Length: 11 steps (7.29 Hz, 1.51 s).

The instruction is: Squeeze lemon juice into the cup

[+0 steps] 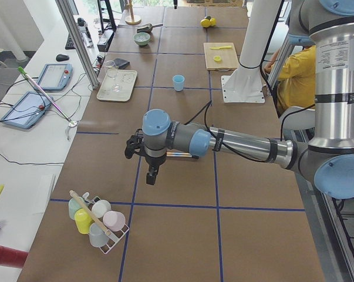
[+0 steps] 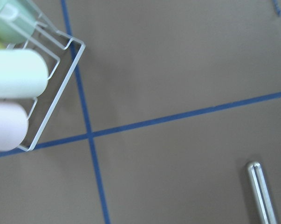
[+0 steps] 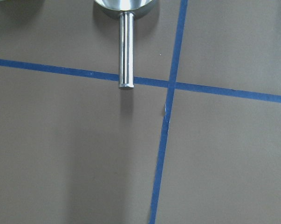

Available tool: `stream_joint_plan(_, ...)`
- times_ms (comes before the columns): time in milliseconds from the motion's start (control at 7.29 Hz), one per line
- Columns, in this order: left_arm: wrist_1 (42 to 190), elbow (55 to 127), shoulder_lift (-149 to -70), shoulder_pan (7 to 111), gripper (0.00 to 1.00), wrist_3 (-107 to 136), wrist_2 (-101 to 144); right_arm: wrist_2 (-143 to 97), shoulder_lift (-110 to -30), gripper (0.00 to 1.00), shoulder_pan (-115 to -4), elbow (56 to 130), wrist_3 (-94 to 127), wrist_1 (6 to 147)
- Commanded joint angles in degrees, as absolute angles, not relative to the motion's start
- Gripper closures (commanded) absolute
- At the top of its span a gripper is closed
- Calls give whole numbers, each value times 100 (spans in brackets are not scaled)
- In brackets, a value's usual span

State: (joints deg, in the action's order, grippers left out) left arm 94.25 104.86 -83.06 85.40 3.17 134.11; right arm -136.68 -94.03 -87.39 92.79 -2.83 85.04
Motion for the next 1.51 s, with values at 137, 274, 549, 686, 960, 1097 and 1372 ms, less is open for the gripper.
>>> stream_joint_plan(137, 9422, 10143, -8033, 8789, 0, -228, 13535, -13772, -9431, 0, -8859, 9184, -484, 8499)
stream_joint_plan(274, 9431, 10195, -8042, 8789, 0, -202, 13535, -13764, -9439, 0, -8859, 9185, -440, 8499)
stream_joint_plan(549, 9117, 10257, -8147, 8798, 0, -194, 13544, -13668, -9439, 0, -8859, 9185, -439, 8490)
stream_joint_plan(686, 8749, 10266, -8200, 8807, 0, -228, 13535, -13641, -9448, 0, -8851, 9141, -431, 8508)
stream_joint_plan(960, 8754, 10257, -8174, 8807, 0, -211, 13544, -13658, -9396, 0, -8851, 9132, -422, 8708)
stream_joint_plan(1097, 8754, 10300, -8165, 8807, 0, -202, 13544, -13676, -9309, 0, -8851, 9236, -422, 9223)
stream_joint_plan(1372, 8763, 10300, -8191, 8807, 0, -202, 13518, -13693, -9281, 0, -8859, 9342, -431, 9395)
